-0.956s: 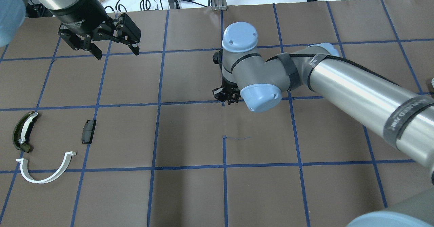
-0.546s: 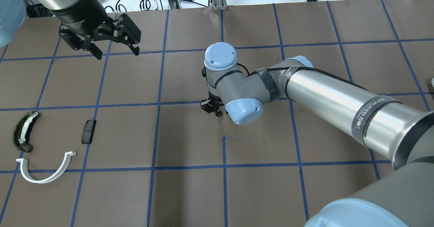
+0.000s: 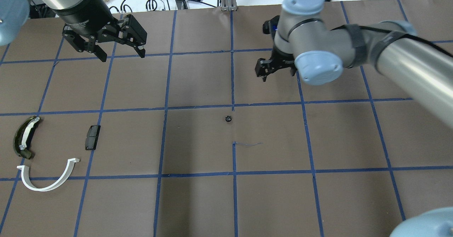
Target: Place bearing gear from tray to pile
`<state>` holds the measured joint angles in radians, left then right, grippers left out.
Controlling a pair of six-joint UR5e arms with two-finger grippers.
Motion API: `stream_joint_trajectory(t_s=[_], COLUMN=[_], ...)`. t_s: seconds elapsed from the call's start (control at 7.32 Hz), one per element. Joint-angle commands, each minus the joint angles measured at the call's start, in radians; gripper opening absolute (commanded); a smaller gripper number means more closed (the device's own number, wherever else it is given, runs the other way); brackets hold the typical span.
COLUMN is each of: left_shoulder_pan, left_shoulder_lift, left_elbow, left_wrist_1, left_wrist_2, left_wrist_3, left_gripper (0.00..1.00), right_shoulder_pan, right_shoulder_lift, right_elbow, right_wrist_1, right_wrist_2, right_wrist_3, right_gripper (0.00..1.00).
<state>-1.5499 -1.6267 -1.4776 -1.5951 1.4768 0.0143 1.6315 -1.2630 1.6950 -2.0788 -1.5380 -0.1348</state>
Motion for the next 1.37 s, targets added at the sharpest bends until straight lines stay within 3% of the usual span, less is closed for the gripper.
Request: stream_joint_trajectory(t_s=[0.0, 0.27, 0.41, 0.68, 0.96, 1.23], left_shoulder_pan=[-0.083, -0.258, -0.307, -0.392, -0.397, -0.412], left_shoulder_lift=[-0.109, -0.24, -0.278, -0.349, -0.387, -0.433], left_elbow=[-0.019, -0.055, -0.085, -0.186, -0.315, -0.317], left_wrist_1=[0.166, 0.306, 0.34, 0.502, 0.746, 0.764], left_wrist_2=[-0.048, -0.014, 0.081, 0.094, 0.089, 0.091], left_wrist_3=[-0.115, -0.305, -0.341, -0.416, -0.438, -0.461], left_gripper=[1.0, 1.0, 1.0, 1.0, 1.0, 0.99], right_shoulder_pan=[-0.285, -0.532, -0.68, -0.911, -0.976, -1.029], right_shoulder_lift=[-0.056, -0.07, -0.059, 0.019, 0.169, 0.25], right_elbow=[-0.009, -0.017, -0.015, -0.023, -0.037, -0.054], right_wrist_1=[0.066, 0.057, 0.052, 0.01, -0.174, -0.179], right_wrist_2=[-0.011, -0.022, -0.01, -0.005, 0.016, 0.019], right_wrist_3=[-0.353, -0.687, -0.867, -1.207, -1.322, -1.327], right_gripper=[1.0, 1.0, 1.0, 1.0, 0.95, 0.93])
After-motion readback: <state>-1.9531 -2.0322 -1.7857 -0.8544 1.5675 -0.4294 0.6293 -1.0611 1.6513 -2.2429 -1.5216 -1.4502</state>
